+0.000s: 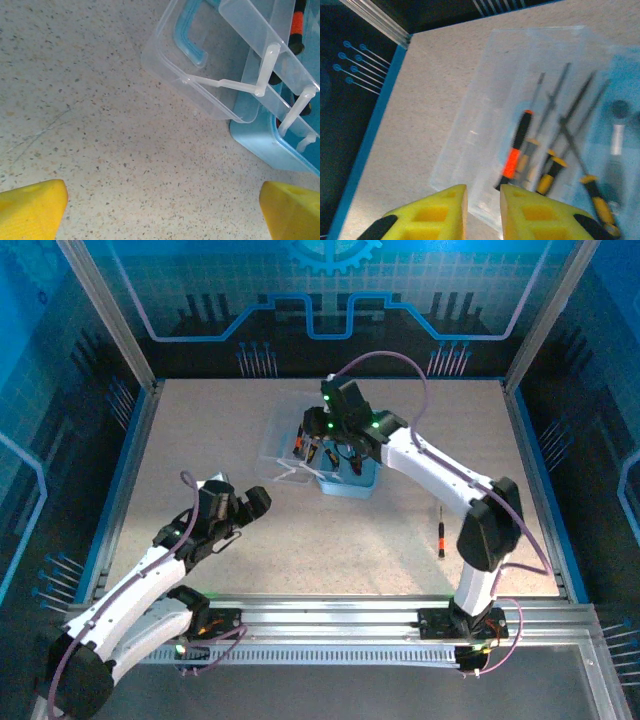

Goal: Pack the tool kit

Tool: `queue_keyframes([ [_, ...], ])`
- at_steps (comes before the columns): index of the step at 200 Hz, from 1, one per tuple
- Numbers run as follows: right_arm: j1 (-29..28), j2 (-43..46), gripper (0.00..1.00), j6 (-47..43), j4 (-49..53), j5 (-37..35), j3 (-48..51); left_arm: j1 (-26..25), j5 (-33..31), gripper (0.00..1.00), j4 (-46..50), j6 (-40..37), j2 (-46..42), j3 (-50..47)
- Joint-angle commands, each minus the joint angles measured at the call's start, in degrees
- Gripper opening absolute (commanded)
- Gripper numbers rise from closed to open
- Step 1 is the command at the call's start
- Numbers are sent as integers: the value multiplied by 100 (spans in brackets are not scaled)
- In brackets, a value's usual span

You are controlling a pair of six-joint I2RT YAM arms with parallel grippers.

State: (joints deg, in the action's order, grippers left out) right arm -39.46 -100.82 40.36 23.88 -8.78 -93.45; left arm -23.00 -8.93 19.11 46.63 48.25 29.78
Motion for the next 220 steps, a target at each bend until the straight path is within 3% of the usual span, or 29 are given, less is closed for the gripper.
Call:
queue_keyframes([
  [1,52,681,25,-599,564,-608,661,26,390,99,-373,0,166,44],
  [54,1232,2797,28,-733,1356,-996,3250,-118,931,99,-1267,-18,395,-54],
  [108,2527,4153,35,-698,1946,-1144,4913,-836,986,98,-2270,43,1018,-52],
  [174,3116,3899,37,-620,1522,-488,5662,-1452,1425,98,-2922,-37,1676,93],
  [220,3706,3480,37,-722,874,400,5830,-1546,986,99,-2630,-238,1425,107],
])
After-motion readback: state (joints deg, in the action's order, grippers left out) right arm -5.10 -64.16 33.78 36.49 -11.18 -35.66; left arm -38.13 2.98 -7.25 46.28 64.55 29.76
